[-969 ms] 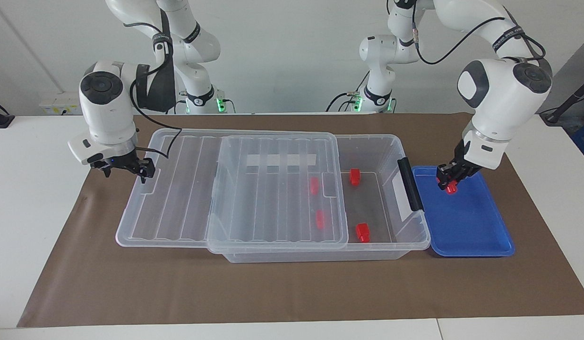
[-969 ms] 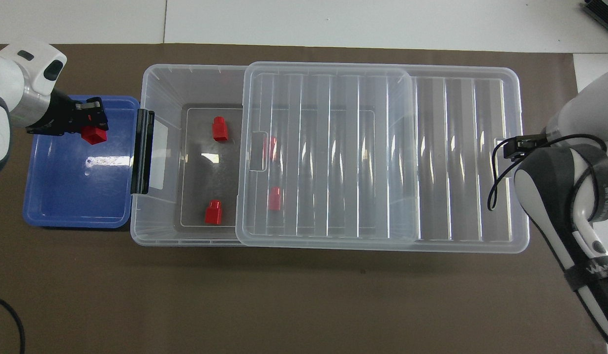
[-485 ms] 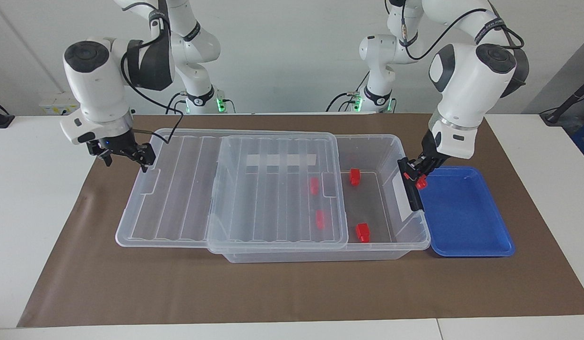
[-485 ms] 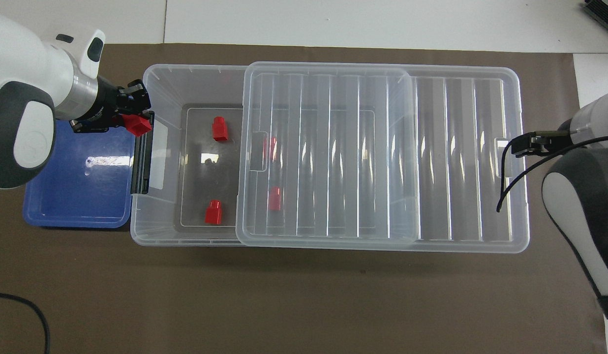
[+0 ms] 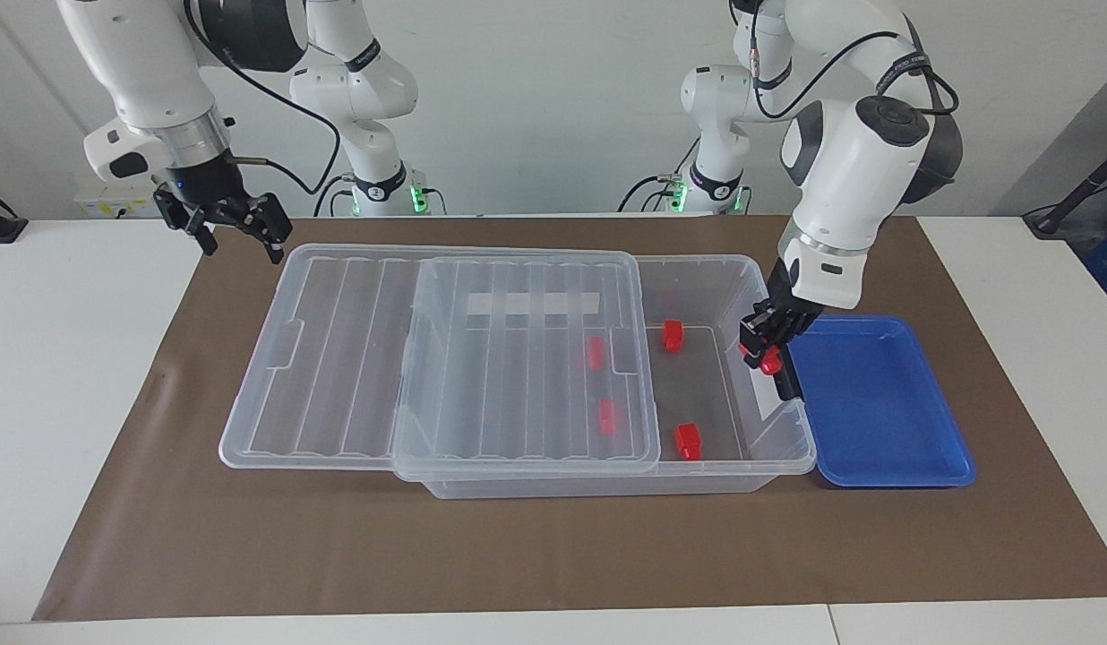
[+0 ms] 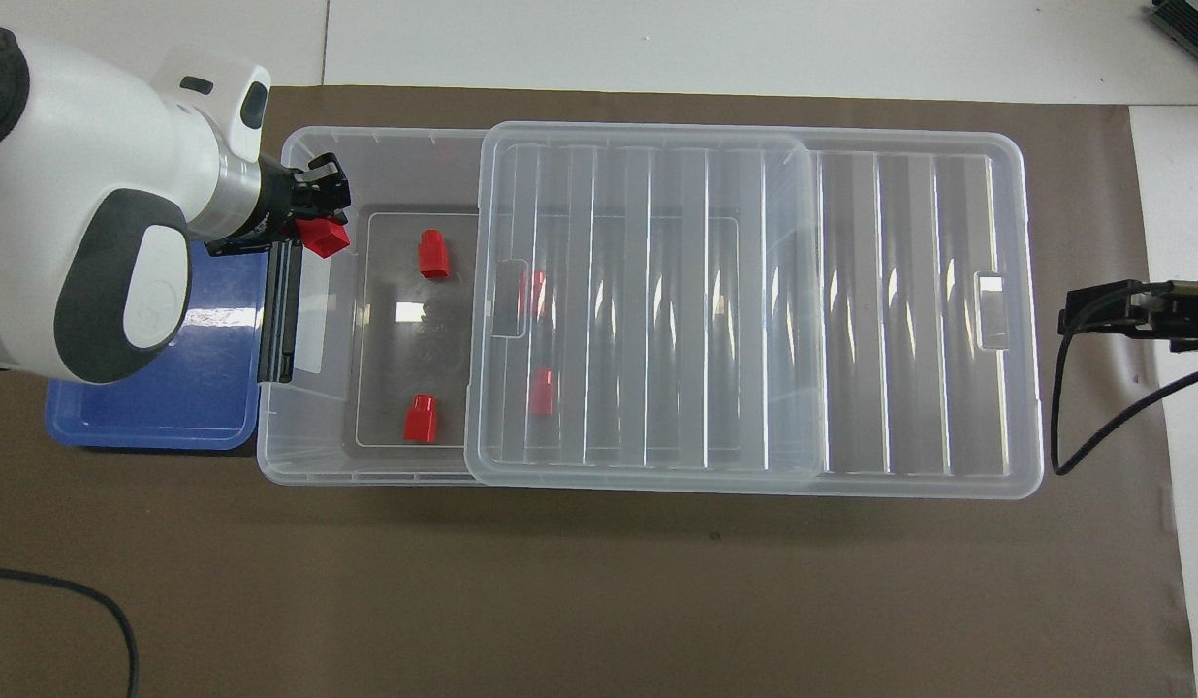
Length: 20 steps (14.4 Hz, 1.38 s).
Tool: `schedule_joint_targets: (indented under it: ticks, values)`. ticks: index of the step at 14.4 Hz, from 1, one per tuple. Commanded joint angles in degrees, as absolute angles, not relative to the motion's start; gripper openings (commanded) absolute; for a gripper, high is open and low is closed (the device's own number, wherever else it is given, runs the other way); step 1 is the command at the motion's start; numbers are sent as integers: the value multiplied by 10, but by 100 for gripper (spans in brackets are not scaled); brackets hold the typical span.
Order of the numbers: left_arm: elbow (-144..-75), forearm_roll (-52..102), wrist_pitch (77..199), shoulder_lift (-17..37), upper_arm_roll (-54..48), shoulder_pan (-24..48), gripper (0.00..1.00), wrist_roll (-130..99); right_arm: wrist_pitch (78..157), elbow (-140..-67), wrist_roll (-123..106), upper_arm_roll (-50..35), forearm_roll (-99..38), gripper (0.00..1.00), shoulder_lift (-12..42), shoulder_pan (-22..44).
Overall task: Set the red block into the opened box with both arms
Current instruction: 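Lower the red block into the opened box and open the left gripper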
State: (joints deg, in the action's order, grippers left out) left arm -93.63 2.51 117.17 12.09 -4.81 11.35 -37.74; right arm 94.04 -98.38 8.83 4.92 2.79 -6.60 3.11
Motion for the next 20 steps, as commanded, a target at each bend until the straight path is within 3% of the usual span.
schedule_joint_targets:
  ticks: [1,5,9,16,20]
  values:
    - [-1039,25,1252,82,-40,120,0,-373,856,-927,91,44,12,100,-56,23]
    - [-1086,-36,1281,83,-40,125,0,-370,812,-866,72,50,6,100,-9,17]
    - [-1117,-45,1328,104,-40,141,0,-377,837,-903,80,50,4,100,-24,21]
    - [-1124,-136,1405,184,-40,158,0,-456,838,-904,69,46,10,100,-31,25]
    - [-1142,-141,1453,198,-38,156,0,-464,849,-905,26,45,9,100,-30,19]
